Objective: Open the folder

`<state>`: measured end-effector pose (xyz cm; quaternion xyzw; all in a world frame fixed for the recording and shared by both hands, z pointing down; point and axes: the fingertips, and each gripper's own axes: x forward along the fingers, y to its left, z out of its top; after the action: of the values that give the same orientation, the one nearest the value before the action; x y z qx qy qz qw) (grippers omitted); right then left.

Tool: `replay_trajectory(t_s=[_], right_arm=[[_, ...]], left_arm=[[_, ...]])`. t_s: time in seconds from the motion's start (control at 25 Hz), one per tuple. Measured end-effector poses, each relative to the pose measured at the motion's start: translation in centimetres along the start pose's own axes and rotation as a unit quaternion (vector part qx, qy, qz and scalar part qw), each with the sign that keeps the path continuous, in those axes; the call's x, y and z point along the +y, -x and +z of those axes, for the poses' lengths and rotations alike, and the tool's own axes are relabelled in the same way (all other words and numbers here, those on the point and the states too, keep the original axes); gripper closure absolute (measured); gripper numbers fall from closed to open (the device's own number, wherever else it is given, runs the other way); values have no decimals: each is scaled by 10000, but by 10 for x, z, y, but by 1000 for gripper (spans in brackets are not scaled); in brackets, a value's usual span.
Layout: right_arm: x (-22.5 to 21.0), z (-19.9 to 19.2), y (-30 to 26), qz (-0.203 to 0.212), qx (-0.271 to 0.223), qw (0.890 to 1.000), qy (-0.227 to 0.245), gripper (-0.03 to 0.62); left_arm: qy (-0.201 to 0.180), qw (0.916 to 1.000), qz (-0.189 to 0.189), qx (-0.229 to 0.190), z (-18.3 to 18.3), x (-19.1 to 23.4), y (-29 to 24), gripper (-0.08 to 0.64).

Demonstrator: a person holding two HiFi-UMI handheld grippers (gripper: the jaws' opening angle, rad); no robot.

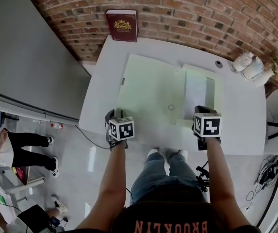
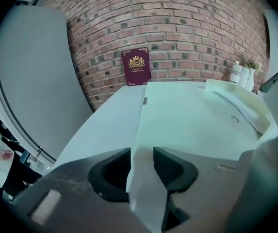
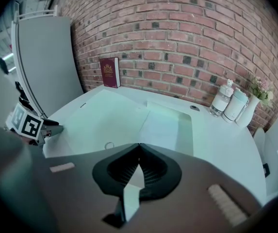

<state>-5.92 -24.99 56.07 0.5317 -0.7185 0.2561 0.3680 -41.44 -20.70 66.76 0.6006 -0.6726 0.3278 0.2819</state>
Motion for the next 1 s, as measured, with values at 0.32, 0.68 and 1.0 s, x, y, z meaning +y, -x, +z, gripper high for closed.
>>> replay_trajectory(t_s=[0.32,0.68,1.0], right_arm=[[5,-9,0,65,31,9999,-109,589],[11,-13,10,91,23,9997,-235,589],[11,-12,25,134,-67,9996,-238,589]], left_arm=[[166,9982,-491,301,-6,-4,-7,430],[354,9961,-692,422,2,1,-4,428],[61,9979,-248,587,-5,17,-4,252]])
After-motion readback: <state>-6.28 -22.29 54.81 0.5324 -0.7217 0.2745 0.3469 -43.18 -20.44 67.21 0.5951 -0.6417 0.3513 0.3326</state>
